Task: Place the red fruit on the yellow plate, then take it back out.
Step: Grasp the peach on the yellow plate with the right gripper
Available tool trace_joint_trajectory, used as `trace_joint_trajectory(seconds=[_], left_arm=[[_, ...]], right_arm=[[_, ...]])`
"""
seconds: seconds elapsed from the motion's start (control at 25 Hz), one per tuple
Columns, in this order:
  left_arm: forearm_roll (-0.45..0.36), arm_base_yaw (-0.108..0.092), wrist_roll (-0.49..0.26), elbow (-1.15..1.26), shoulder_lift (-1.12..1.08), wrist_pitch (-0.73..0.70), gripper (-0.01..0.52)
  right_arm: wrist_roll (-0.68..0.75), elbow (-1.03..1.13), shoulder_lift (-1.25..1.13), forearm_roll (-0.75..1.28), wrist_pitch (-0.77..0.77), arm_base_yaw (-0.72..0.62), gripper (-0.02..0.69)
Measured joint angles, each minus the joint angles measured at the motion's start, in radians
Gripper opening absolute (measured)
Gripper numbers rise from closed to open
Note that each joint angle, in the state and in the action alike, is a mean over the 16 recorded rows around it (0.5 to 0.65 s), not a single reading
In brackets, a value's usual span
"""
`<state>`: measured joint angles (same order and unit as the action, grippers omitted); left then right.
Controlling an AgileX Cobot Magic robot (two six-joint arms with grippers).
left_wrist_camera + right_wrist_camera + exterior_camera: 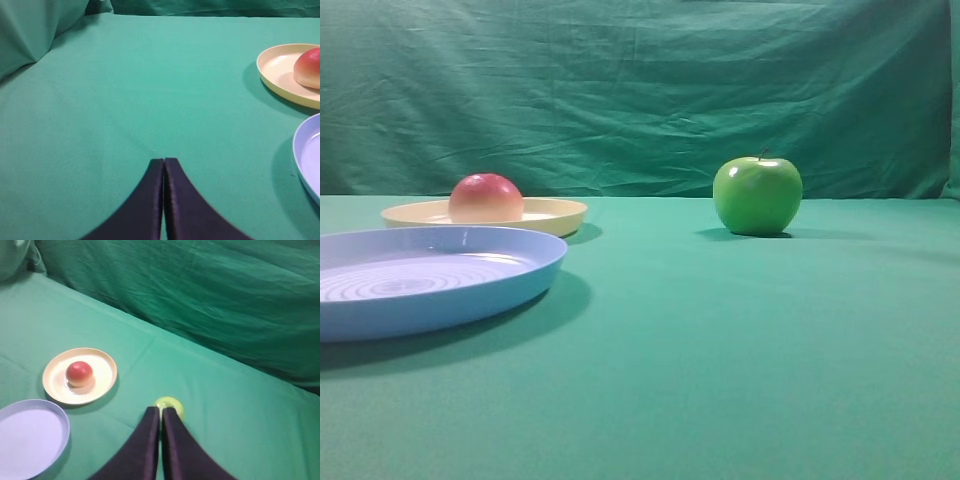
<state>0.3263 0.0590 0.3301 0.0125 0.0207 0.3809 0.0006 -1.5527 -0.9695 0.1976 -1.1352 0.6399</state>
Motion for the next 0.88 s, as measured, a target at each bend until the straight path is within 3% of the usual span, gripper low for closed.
trace_joint_trajectory(seconds=[0.56,0.88], left_arm=[[0.000,0.000,0.000,0.000,0.000,0.000,0.000],[0.000,0.000,0.000,0.000,0.000,0.000,0.000]], right_arm=[[0.001,0.685,0.491,-0.037,0.459,-0.383,0.000],[0.002,1.040,0.717,-0.097,0.672,-0.531,0.000]])
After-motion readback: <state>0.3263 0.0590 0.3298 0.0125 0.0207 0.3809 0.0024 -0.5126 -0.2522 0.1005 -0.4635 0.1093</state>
